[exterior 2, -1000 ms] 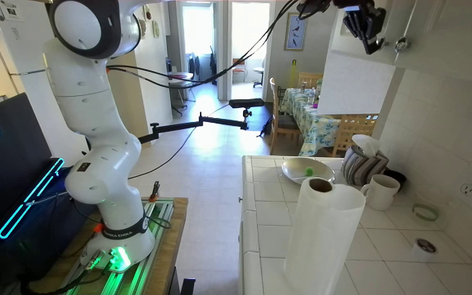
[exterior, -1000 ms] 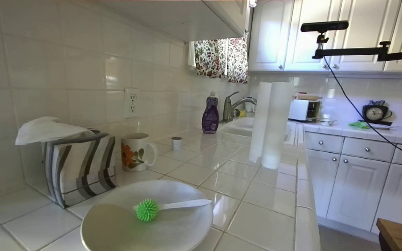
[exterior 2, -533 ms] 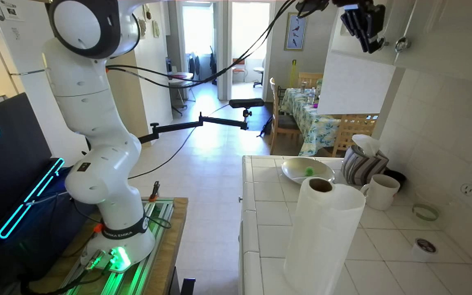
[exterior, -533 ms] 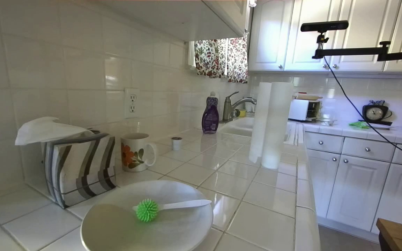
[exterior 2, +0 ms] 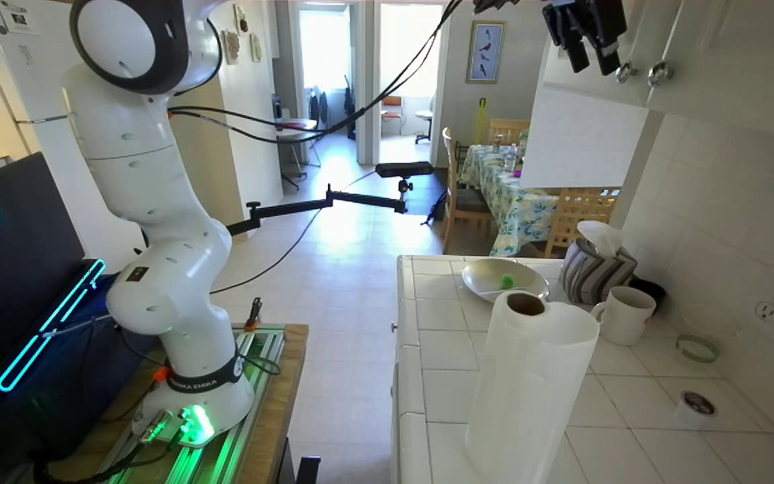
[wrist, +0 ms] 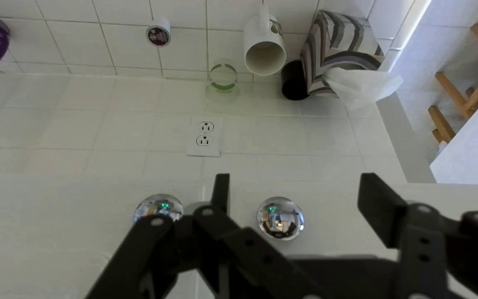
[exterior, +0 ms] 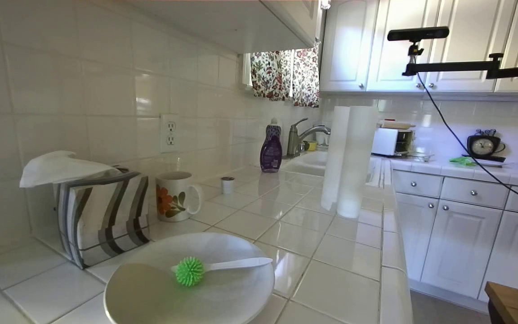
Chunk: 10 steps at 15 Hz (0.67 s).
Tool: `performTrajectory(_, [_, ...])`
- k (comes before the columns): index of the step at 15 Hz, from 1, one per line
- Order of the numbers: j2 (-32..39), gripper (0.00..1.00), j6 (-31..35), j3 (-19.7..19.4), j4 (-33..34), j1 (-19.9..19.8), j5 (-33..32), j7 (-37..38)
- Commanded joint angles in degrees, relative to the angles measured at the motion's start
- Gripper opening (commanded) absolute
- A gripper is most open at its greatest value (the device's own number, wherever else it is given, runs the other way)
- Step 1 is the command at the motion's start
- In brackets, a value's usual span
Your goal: Open the left cabinet door.
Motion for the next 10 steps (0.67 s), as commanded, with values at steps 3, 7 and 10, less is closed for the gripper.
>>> performTrajectory(3, [1.6, 0.77, 1.11, -0.05, 2.22, -0.28, -1.57, 0.64])
performTrajectory(7, [2.75, 0.66, 3.66, -0.2, 3.0, -0.27, -1.62, 0.44])
performTrajectory(10, [3.65, 0.65, 5.0, -0.28, 3.22, -0.28, -1.61, 0.31])
